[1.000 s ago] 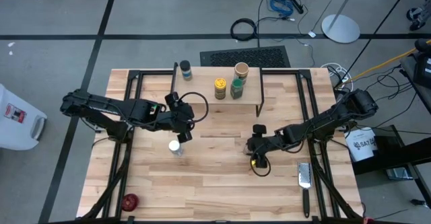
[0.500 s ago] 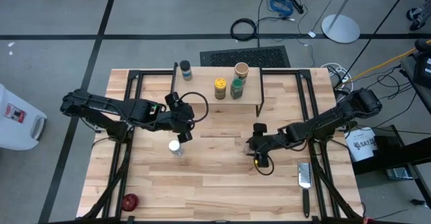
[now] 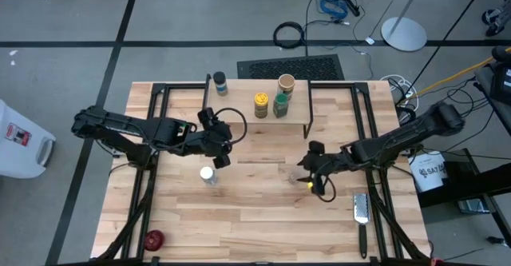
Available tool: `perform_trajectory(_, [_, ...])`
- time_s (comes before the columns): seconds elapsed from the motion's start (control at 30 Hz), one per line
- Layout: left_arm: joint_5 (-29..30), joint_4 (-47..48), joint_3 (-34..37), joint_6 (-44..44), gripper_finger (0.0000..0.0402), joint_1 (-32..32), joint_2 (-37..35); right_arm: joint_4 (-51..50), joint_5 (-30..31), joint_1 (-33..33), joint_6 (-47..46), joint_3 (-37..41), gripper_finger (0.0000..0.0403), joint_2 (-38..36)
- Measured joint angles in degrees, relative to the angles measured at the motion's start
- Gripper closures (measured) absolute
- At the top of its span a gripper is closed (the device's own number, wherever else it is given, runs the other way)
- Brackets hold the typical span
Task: Shelf spices
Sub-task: Remove the transparent seasoning bottle from the shelf
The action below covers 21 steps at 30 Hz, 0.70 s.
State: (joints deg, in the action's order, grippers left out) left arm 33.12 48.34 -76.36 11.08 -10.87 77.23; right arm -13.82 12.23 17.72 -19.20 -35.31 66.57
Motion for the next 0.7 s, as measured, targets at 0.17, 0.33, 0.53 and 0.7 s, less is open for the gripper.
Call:
perform_trajectory(0.17, [0.1, -0.4, 0.0, -3.8, 0.0155, 0.0, 0.0, -2.8, -0.1, 0.0, -3.3, 0.0, 0.0144, -2.9])
perform_trajectory(0.33, [0.2, -4.9, 0.0, -14.0, 0.0155, 1.8, 0.0, -2.5, -0.1, 0.0, -4.2, 0.0, 0.0144, -4.1])
perform_trajectory(0.53, [2.8, -7.9, 0.0, -22.3, 0.0155, 9.4, 0.0, -2.6, -0.3, 0.0, -4.1, 0.0, 0.0144, -4.1])
perform_trajectory(0.7, [-4.7, -8.3, 0.0, -23.5, 0.0155, 17.6, 0.0, -3.8, -0.3, 0.0, -4.5, 0.0, 0.0144, -4.1])
